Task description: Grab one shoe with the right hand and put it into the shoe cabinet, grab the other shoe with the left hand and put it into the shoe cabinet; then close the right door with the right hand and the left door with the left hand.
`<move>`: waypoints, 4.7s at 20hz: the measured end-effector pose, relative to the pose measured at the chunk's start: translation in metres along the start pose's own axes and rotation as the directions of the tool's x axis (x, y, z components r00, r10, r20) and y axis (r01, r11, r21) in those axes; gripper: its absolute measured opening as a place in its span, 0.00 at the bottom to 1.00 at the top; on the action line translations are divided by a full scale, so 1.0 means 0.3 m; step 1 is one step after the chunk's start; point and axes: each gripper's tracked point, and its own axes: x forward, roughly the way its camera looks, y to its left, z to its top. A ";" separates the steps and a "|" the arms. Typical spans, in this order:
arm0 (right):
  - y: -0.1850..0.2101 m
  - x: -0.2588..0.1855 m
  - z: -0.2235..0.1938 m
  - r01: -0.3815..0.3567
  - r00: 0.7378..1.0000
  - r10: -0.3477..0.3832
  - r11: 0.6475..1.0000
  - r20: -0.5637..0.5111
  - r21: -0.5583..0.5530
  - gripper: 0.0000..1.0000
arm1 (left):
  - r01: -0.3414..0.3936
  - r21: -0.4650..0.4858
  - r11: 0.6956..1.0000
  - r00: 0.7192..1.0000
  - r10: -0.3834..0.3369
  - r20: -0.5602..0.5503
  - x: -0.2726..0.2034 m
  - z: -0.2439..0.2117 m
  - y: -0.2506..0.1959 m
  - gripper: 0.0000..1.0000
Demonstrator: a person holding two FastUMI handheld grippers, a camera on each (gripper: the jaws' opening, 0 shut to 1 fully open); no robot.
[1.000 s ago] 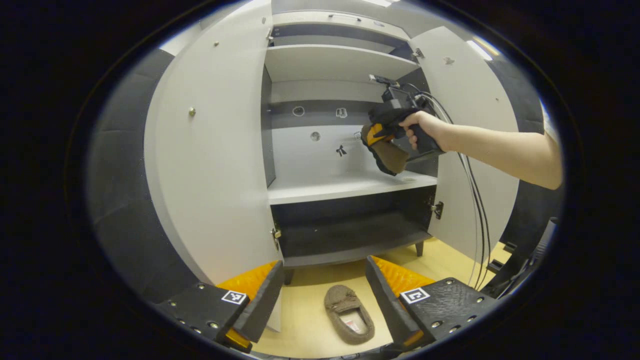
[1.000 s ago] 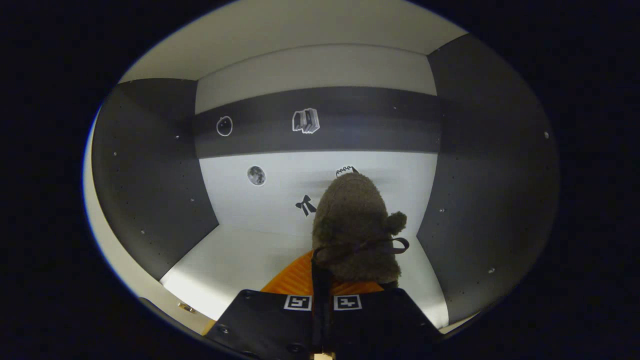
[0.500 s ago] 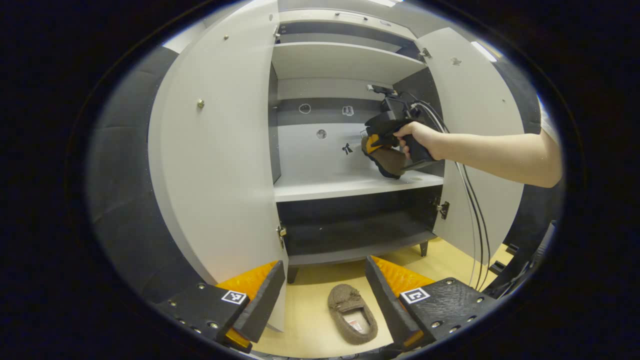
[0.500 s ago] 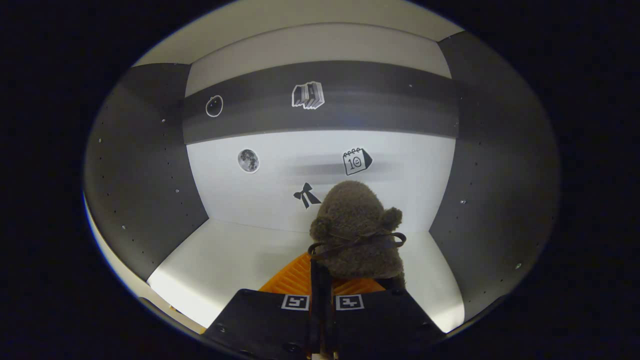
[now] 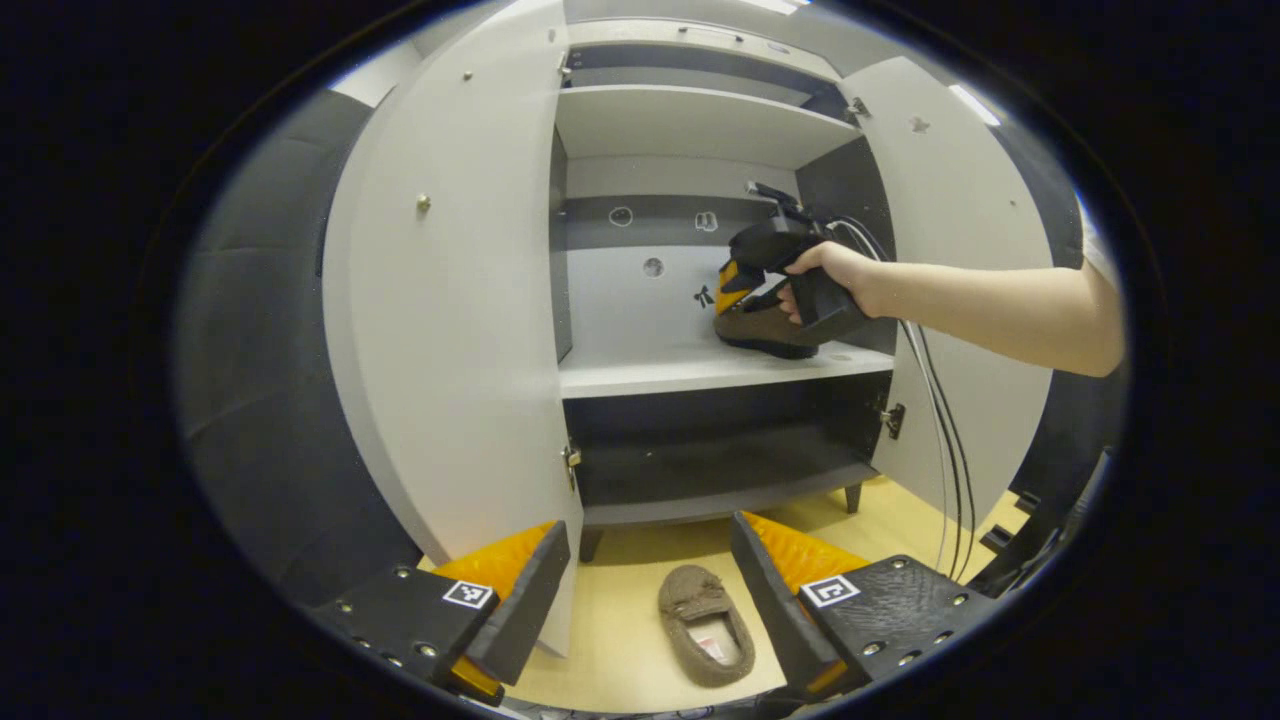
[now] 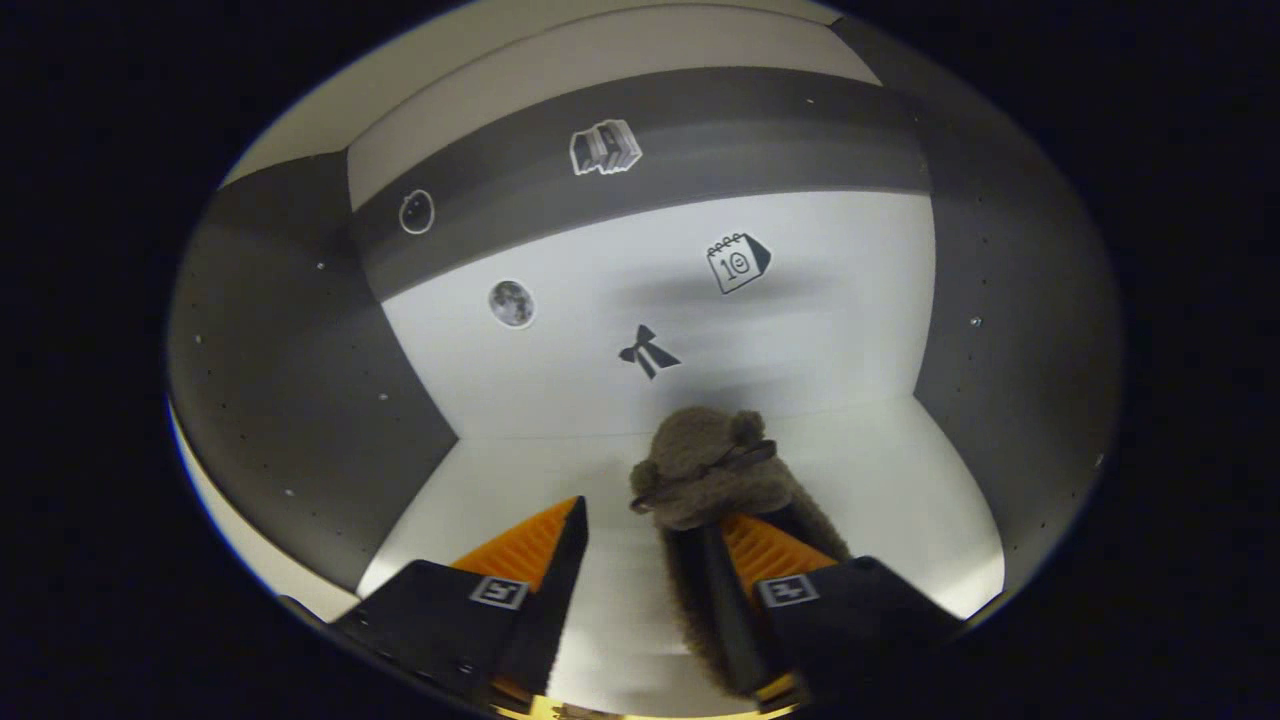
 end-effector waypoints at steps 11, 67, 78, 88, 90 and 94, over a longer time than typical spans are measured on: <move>0.010 -0.260 -0.017 0.040 0.999 -0.036 0.989 0.035 -0.146 0.96 | 0.010 0.000 1.000 1.000 -0.010 0.000 -0.009 -0.013 0.002 0.98; -0.863 -1.734 -0.545 0.642 0.682 -0.644 0.754 0.347 0.138 0.98 | 0.071 0.064 0.995 0.762 -0.012 -0.647 0.372 -0.631 -0.064 0.02; -1.040 -1.579 -0.431 0.499 0.766 -0.524 0.850 0.372 0.169 0.93 | 0.019 0.013 1.000 0.860 -0.010 -0.510 0.382 -0.649 -0.047 0.02; -1.122 -1.485 -0.396 0.431 0.784 -0.484 0.875 0.387 0.222 0.96 | -0.055 -0.037 0.998 0.955 0.042 -0.292 0.373 -0.595 -0.024 0.02; -1.122 -1.480 -0.394 0.427 0.781 -0.485 0.874 0.394 0.230 0.97 | -0.062 -0.027 0.998 0.964 0.053 -0.260 0.374 -0.584 -0.019 0.02; -1.129 -1.498 -0.394 0.448 0.758 -0.510 0.860 0.406 0.244 0.98 | -0.074 -0.011 0.997 0.978 0.070 -0.196 0.384 -0.570 -0.007 0.02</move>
